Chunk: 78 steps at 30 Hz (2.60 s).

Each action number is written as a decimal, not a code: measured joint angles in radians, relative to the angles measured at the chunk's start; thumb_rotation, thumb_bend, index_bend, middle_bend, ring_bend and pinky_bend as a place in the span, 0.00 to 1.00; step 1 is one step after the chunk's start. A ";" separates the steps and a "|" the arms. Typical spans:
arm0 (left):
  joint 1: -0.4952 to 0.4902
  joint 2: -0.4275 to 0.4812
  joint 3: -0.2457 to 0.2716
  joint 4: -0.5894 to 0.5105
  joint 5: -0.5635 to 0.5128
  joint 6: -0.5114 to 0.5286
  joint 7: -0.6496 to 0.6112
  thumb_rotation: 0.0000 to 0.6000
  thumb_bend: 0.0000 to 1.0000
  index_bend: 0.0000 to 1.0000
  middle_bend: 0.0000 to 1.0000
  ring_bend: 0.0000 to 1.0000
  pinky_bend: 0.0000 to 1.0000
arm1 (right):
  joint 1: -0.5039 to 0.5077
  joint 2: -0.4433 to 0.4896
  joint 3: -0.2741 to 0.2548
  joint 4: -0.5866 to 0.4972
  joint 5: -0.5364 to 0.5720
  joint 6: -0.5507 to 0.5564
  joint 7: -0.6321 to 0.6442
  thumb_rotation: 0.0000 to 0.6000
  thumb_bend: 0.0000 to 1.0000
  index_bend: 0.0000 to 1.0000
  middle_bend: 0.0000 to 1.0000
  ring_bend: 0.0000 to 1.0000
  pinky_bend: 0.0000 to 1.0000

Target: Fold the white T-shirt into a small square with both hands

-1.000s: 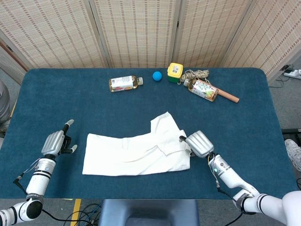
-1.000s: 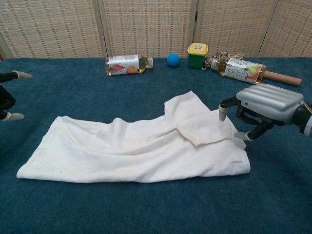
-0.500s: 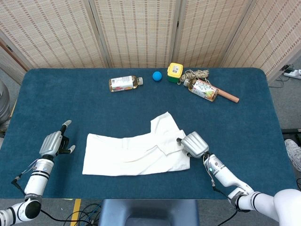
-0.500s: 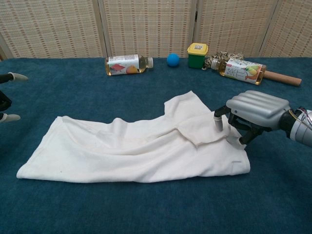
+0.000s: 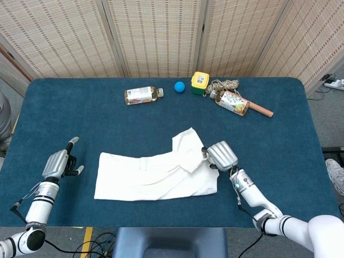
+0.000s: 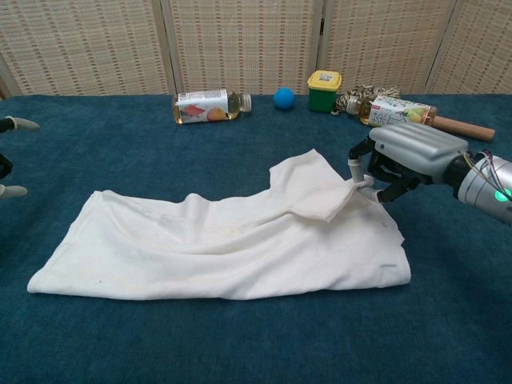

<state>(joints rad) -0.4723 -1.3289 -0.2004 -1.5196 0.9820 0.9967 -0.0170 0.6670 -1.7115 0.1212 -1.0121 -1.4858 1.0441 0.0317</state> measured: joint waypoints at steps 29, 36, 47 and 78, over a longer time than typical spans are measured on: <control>0.031 0.018 0.014 -0.002 0.032 0.014 -0.023 1.00 0.34 0.00 0.89 0.84 0.98 | 0.224 -0.233 0.198 0.363 0.221 -0.181 -0.023 1.00 0.50 0.63 0.91 0.94 1.00; 0.034 0.019 0.014 -0.001 0.033 0.012 -0.025 1.00 0.34 0.00 0.89 0.84 0.98 | 0.268 -0.271 0.203 0.452 0.224 -0.209 0.000 1.00 0.50 0.63 0.91 0.94 1.00; 0.038 0.022 0.012 -0.006 0.030 0.014 -0.025 1.00 0.34 0.00 0.89 0.84 0.98 | 0.318 -0.321 0.196 0.548 0.228 -0.278 0.021 1.00 0.43 0.38 0.89 0.94 1.00; 0.046 0.027 0.011 -0.006 0.024 -0.002 -0.040 1.00 0.34 0.00 0.89 0.84 0.98 | 0.371 -0.236 0.211 0.446 0.377 -0.539 -0.161 1.00 0.38 0.19 0.87 0.92 1.00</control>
<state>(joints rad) -0.4262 -1.3020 -0.1892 -1.5255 1.0059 0.9951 -0.0575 1.0384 -1.9471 0.3319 -0.5663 -1.1088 0.5050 -0.1289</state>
